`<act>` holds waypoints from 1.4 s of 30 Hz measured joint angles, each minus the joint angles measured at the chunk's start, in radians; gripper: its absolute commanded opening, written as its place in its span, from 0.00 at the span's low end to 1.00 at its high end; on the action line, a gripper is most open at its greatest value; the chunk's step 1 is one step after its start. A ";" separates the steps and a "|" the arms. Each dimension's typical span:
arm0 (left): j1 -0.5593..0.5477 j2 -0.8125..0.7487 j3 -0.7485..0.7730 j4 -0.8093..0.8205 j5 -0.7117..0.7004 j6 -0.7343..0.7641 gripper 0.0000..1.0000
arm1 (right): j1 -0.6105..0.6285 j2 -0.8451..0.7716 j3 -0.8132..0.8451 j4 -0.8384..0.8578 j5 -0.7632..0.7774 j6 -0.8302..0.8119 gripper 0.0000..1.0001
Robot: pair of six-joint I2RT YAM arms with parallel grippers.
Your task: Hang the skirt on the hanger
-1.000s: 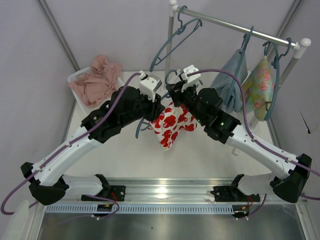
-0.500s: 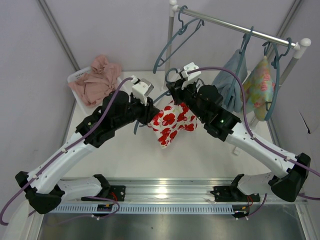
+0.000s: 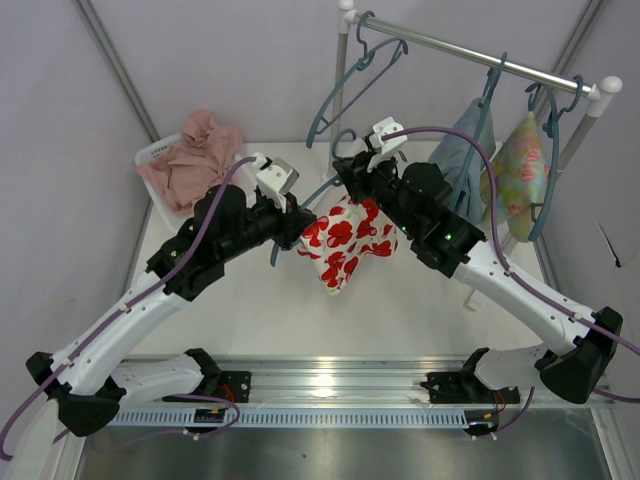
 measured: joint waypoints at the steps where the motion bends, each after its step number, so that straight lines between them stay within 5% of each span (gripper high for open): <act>1: 0.000 0.000 0.000 0.003 0.000 -0.001 0.01 | -0.001 0.000 0.002 -0.002 0.000 0.000 0.00; 7: 0.001 0.001 -0.031 0.071 -0.022 -0.028 0.00 | -0.007 0.024 0.055 -0.052 0.015 -0.006 0.00; 10: 0.001 0.001 -0.048 0.112 -0.051 -0.043 0.00 | -0.009 0.053 0.106 -0.101 0.036 0.003 0.14; 14: -0.001 0.008 -0.064 0.148 -0.085 -0.045 0.00 | -0.010 0.079 0.164 -0.172 0.064 0.039 0.52; 17: -0.001 0.025 -0.064 0.159 -0.103 -0.044 0.00 | -0.020 0.079 0.195 -0.206 0.092 0.060 0.70; 23: -0.001 0.057 -0.064 0.185 -0.117 -0.041 0.00 | -0.027 0.067 0.268 -0.348 0.153 0.134 0.87; 32: -0.001 0.140 -0.016 0.203 -0.119 -0.016 0.00 | -0.027 -0.153 0.235 -0.594 0.215 0.268 0.93; 42: -0.001 0.345 0.228 0.190 -0.175 0.024 0.00 | 0.032 -0.372 -0.120 -0.605 0.125 0.362 0.94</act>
